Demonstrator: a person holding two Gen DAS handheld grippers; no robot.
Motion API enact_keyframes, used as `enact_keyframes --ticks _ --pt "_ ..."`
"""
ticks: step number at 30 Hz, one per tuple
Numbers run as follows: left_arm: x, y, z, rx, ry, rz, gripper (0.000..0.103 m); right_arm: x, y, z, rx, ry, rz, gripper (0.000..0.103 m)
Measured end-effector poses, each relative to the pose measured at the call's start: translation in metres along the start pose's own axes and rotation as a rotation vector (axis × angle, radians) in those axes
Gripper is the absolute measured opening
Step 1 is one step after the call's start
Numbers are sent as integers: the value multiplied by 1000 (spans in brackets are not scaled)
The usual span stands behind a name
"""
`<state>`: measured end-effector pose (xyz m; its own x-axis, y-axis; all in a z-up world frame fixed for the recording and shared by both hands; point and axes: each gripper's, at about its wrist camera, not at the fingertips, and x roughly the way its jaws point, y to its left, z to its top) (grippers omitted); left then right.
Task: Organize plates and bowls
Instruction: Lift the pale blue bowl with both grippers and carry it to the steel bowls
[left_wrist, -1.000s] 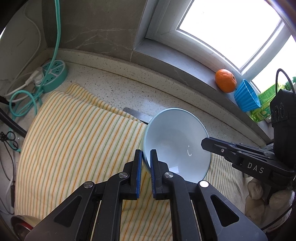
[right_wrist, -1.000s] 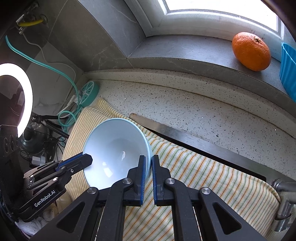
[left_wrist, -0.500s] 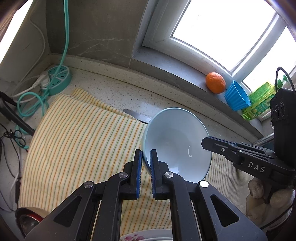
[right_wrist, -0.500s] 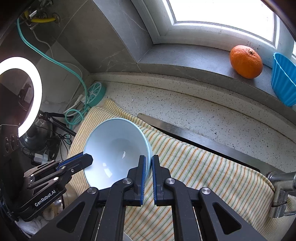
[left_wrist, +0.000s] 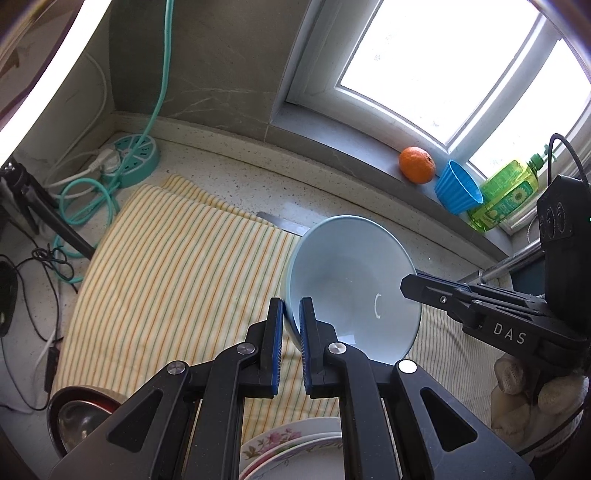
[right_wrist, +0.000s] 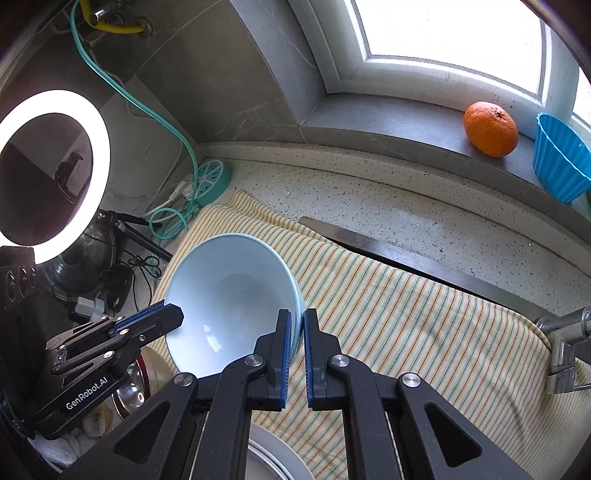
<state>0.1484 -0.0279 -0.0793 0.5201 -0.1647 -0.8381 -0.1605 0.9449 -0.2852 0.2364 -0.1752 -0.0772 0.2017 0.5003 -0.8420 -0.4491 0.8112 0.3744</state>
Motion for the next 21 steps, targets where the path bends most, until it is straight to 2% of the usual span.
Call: enact_keyframes --ticks 9,21 --pt "-27 19 -21 -15 -13 -26 7 -13 31 -22 -17 -12 -15 6" --pt "-64 55 -47 -43 -40 -21 7 -17 85 -49 -56 -24 -17 6"
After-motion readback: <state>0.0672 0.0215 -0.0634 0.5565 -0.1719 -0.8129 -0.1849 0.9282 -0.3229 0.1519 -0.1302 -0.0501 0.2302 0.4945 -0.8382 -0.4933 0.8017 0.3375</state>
